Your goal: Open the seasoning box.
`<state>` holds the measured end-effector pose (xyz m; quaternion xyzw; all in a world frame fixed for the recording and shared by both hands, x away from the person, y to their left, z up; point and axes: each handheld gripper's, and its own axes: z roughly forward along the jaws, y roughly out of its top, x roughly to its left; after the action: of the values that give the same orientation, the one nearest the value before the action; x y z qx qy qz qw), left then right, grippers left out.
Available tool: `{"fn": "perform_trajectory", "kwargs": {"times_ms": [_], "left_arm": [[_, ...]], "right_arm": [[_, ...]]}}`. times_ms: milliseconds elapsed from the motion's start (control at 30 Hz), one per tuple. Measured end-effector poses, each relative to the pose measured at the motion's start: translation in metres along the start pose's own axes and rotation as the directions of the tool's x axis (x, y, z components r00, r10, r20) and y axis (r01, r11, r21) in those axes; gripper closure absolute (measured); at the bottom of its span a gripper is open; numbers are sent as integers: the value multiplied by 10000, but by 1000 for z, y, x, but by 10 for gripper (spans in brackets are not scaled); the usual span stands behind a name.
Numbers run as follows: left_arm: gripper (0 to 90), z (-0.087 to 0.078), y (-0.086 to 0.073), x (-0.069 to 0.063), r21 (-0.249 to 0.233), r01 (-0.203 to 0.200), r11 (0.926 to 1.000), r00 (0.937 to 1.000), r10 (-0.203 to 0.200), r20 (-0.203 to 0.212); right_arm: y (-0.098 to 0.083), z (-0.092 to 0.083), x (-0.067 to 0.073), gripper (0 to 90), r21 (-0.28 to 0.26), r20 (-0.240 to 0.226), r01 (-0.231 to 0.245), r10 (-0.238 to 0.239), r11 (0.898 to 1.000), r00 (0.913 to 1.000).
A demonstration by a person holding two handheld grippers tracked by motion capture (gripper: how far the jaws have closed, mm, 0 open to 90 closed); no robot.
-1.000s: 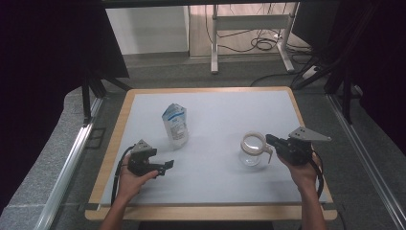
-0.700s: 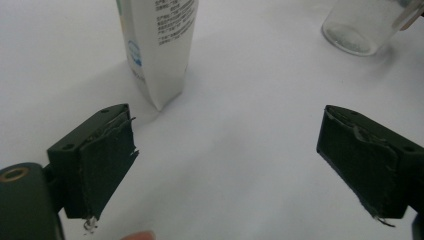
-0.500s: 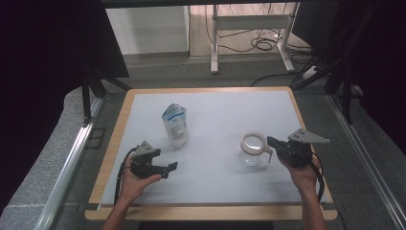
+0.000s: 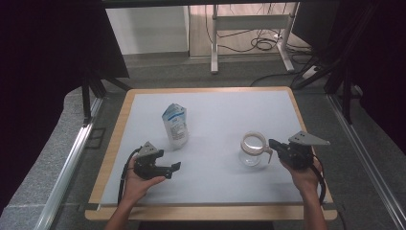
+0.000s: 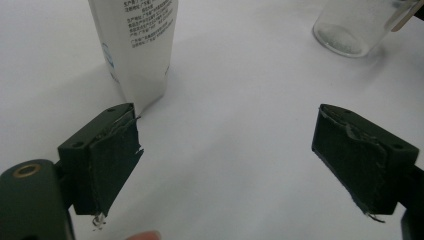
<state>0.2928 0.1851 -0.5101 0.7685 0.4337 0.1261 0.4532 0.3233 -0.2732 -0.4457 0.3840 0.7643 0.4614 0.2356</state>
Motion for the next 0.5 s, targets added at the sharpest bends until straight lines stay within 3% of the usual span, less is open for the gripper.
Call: {"fn": "perform_trajectory", "kwargs": {"times_ms": [500], "left_arm": [[151, 6, -1, -1, 63, 134, 9999, 9999, -134, 10]], "right_arm": [[-5, -1, 1, 898, -18, -115, -63, 63, 10000, 9999]]}}
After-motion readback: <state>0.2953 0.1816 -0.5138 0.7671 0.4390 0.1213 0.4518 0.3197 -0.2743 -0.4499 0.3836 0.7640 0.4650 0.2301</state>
